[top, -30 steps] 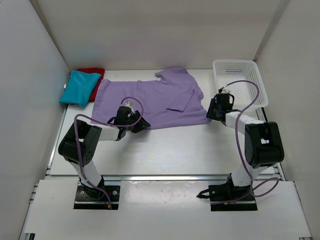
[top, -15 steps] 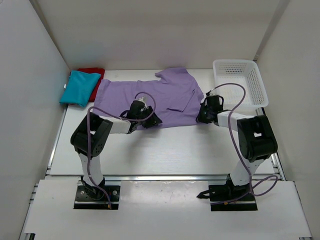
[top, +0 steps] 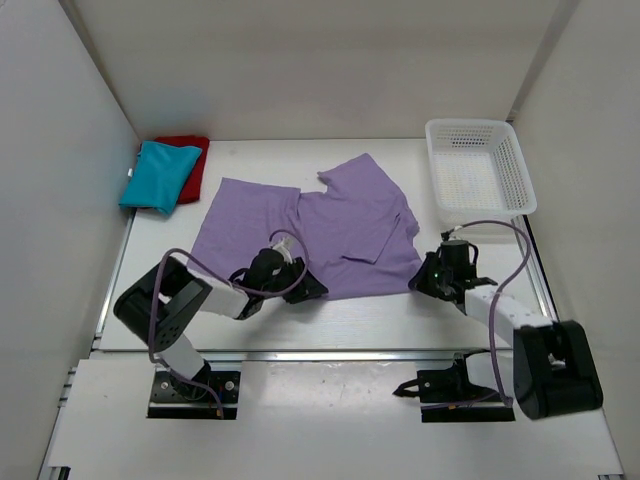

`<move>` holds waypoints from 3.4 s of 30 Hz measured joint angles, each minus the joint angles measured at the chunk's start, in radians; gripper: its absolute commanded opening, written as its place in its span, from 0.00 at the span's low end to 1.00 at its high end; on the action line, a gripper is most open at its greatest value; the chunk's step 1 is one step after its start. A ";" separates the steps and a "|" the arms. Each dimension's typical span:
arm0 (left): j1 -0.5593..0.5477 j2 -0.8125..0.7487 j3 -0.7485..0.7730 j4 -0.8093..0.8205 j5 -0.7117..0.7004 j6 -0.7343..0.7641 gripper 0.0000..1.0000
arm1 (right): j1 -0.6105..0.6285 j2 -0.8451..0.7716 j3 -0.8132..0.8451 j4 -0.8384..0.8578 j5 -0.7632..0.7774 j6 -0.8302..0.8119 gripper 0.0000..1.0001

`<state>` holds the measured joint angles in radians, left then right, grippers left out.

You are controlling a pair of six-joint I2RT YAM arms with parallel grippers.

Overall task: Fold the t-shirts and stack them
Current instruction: Fold the flattened tshirt in 1/3 of the way

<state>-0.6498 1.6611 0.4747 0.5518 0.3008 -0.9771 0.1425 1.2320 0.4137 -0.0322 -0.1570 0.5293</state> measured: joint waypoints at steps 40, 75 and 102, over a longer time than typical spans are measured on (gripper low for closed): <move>0.957 -0.590 -0.346 -0.323 0.163 0.031 0.28 | 0.236 0.392 0.307 0.130 -0.151 -0.009 0.06; 0.837 -0.399 -0.280 -0.249 0.099 0.046 0.22 | 0.174 0.050 0.044 0.023 0.103 -0.053 0.01; 0.657 -0.224 0.322 -0.403 -0.032 0.217 0.17 | 0.295 0.051 0.218 -0.043 -0.004 -0.066 0.00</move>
<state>0.0071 1.4376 0.7971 0.1486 0.2684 -0.7601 0.4374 1.2827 0.6319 -0.0753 -0.1608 0.4633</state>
